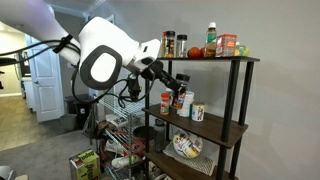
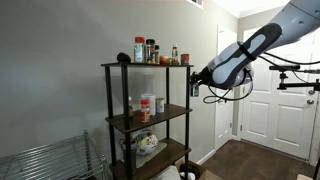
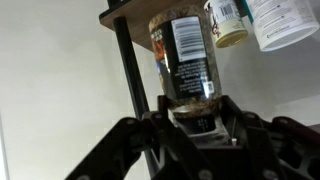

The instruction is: Move the spice jar from the top shelf to the second one

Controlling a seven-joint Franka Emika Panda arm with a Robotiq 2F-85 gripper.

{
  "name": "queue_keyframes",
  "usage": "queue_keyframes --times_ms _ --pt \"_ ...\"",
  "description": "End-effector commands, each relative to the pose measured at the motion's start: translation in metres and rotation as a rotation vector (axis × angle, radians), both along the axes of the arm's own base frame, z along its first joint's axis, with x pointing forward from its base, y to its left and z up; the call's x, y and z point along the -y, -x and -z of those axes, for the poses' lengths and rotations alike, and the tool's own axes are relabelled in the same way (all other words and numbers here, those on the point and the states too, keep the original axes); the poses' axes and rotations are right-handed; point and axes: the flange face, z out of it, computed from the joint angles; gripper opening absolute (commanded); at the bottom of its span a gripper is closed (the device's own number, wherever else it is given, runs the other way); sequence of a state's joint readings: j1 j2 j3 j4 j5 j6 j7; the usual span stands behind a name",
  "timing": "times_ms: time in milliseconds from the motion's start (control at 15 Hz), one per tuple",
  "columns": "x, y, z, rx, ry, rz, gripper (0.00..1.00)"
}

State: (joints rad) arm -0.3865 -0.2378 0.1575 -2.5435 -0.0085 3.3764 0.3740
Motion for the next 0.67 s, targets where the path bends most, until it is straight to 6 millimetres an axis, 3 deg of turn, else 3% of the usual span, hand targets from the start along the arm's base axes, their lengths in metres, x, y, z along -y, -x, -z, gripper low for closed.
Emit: queue_keyframes --times_ms 0,267,333,600 --pt "-0.003 -0.006 -0.004 0.069 0.023 0.020 0.29" --pt "-0.017 -0.012 -0.002 0.074 0.015 0.026 0.29" --pt "-0.015 -0.008 0.002 0.045 0.000 0.023 0.54" --pt "-0.021 -0.010 0.003 0.046 -0.002 0.020 0.54"
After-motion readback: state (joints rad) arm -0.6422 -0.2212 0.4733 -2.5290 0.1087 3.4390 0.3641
